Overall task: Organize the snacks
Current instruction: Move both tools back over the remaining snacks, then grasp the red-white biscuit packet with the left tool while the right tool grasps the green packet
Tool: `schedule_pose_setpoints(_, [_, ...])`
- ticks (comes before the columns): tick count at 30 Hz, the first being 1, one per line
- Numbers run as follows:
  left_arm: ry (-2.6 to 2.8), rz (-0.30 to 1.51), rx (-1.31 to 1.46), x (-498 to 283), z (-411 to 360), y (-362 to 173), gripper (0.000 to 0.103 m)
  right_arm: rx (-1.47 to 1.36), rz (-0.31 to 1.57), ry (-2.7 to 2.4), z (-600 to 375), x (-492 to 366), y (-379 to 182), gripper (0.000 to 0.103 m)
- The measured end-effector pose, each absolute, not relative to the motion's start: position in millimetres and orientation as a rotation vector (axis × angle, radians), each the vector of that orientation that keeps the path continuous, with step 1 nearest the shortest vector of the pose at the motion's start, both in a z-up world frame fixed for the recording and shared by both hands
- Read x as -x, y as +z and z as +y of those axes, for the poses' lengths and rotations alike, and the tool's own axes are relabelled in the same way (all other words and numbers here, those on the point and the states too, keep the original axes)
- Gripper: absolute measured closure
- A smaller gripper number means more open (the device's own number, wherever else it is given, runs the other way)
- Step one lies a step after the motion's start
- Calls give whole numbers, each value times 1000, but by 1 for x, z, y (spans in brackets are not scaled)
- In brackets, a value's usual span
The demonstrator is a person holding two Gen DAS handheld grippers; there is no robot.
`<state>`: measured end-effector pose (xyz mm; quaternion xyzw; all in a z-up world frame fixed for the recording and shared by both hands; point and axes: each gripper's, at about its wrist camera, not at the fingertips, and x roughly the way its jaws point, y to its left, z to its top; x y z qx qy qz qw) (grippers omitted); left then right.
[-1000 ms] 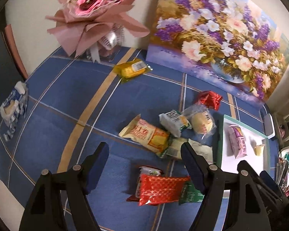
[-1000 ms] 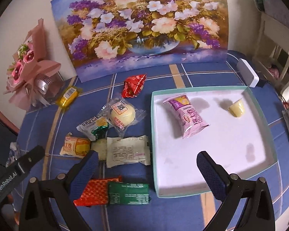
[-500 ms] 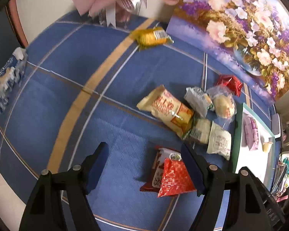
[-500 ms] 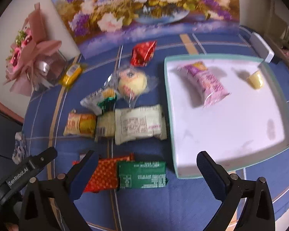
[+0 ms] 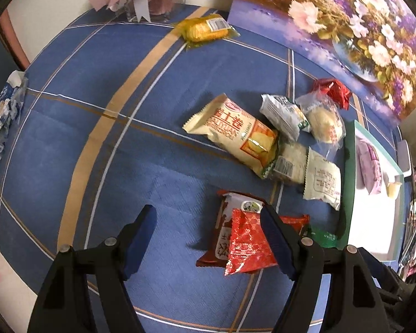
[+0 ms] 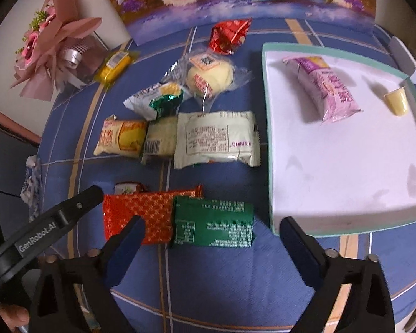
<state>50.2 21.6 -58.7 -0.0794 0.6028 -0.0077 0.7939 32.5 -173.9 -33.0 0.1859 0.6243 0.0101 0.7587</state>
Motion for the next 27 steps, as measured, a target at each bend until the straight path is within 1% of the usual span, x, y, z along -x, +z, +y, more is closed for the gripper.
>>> schedule_pose_setpoints(2, [-26, 1303, 168, -50, 19, -60, 25, -418, 1385, 38, -174, -33, -35, 9])
schedule_pose_setpoints(3, [-32, 1306, 167, -50, 18, -60, 25, -424, 1390, 42, -175, -33, -36, 11])
schedule_pose_setpoints(7, [-43, 1318, 155, -51, 12, -63, 25, -448, 1424, 71, -175, -36, -40, 12])
schedule_pose_setpoints(10, [-52, 1332, 148, -51, 10, -65, 25, -444, 1444, 81, -171, -40, -45, 15])
schedule_pose_setpoints(21, [-26, 1377, 168, -53, 15, -78, 25, -477, 1484, 83, -171, -50, -65, 16])
schedule_pose_setpoints(27, [-13, 1388, 199, -52, 17, -81, 25, -453, 1477, 79, -167, -52, -66, 16])
